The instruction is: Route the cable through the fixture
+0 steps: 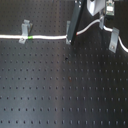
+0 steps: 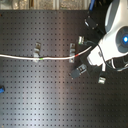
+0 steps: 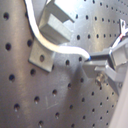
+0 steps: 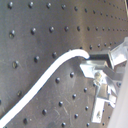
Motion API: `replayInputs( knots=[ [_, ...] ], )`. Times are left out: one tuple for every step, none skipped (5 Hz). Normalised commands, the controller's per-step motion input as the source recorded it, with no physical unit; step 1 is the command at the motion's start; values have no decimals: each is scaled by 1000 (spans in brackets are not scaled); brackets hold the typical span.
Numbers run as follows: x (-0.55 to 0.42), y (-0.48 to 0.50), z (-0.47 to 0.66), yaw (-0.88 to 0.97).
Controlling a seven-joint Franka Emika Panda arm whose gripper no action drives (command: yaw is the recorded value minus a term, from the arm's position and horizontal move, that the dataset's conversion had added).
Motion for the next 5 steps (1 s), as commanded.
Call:
replayInputs(
  knots=[
    [199, 139, -629, 0],
    [316, 234, -492, 0],
    [240, 79, -195, 0],
    [101, 14, 7, 0],
    [358, 202, -115, 531]
  ],
)
